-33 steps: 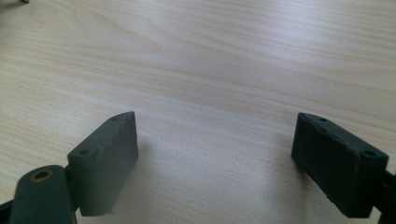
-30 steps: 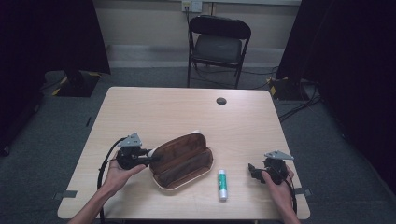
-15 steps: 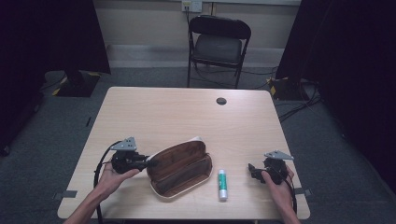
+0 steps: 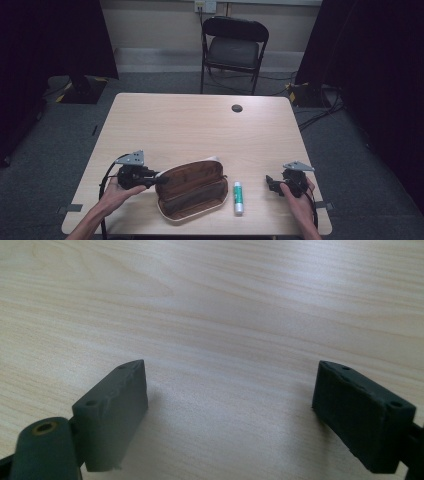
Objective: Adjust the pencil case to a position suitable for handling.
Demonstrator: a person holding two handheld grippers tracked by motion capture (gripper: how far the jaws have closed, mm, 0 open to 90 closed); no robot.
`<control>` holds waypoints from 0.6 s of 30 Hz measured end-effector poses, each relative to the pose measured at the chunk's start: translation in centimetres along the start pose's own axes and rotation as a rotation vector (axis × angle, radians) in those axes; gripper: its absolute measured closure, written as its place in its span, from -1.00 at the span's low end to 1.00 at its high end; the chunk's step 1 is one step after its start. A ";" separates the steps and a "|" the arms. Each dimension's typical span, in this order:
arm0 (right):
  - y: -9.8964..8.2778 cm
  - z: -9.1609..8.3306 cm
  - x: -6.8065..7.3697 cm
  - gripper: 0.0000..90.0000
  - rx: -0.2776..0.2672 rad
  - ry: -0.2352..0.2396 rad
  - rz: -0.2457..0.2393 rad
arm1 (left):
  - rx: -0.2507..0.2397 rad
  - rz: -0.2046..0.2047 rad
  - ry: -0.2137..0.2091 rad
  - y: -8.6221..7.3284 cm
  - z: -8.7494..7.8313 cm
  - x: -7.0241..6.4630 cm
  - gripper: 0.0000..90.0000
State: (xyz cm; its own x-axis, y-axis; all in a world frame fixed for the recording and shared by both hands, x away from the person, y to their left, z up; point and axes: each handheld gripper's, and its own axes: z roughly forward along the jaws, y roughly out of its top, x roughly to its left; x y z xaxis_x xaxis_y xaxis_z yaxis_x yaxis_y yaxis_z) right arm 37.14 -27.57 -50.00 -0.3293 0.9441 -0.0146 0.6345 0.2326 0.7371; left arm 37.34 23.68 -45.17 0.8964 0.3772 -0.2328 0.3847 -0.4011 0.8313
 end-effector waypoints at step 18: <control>0.0 0.0 0.0 -0.70 0.000 0.000 0.000 | -0.026 -0.023 0.200 -0.2 -1.2 -0.4 0.52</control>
State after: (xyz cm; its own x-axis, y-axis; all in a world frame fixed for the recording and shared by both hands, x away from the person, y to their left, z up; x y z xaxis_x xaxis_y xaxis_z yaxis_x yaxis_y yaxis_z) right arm 37.14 -27.57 -50.00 -0.3291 0.9442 -0.0145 0.6346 0.2324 0.7371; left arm 36.57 24.65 -44.64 0.8249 0.5452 -0.1492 0.3963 -0.3696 0.8404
